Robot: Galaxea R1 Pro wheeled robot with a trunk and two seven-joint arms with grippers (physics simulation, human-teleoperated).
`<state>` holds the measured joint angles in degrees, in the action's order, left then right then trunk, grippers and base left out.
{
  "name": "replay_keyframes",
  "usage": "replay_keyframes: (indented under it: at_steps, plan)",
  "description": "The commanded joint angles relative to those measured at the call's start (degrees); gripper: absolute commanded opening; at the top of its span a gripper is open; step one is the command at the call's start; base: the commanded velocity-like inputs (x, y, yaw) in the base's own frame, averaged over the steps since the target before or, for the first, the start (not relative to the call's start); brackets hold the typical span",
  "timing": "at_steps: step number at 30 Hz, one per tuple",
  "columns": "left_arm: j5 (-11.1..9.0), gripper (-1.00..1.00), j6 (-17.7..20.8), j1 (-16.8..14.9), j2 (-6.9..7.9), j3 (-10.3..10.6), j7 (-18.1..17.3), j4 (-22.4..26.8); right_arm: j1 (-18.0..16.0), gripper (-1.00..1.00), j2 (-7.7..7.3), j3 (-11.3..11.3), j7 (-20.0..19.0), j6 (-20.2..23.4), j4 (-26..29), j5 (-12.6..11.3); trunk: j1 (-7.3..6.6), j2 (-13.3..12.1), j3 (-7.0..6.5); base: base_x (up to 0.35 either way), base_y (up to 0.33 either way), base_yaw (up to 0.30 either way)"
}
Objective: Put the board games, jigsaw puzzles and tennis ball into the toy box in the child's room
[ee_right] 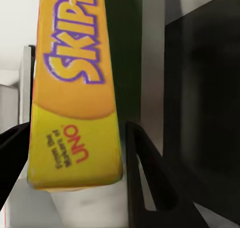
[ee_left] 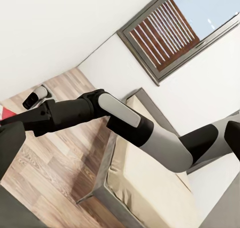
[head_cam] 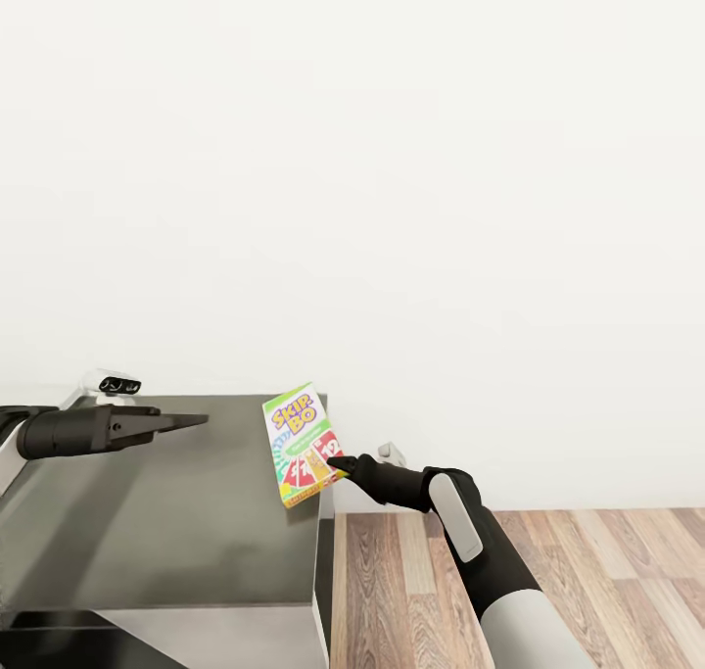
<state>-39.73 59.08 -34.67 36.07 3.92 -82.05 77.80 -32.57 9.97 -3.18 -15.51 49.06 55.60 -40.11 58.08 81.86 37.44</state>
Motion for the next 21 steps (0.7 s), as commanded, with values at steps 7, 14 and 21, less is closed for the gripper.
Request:
replay_keyframes:
  at_steps: [7, 14, 21]
  plan:
    - [-0.19, 1.0, 0.6, -0.05, 0.06, 0.12, -0.13, -0.02, -0.04, -1.0, 0.02, 0.1, -0.31, 0.16, 0.04, 0.11, -1.54, -2.79, -1.21, -0.001, 0.0, 0.0]
    - [-0.12, 1.0, 0.6, -0.05, 0.04, 0.12, -0.13, -0.02, -0.04, -1.0, 0.02, 0.02, -0.1, 0.05, 0.04, 0.11, -3.08, -5.6, -2.47, -0.158, 0.0, 0.0]
    - [-0.24, 1.0, 0.53, -0.12, -0.03, 0.07, -0.13, -0.02, -0.1, -1.0, 0.02, 0.19, 0.12, 0.09, 0.08, 0.04, -4.62, -8.41, -3.73, -0.017, 0.0, 0.0]
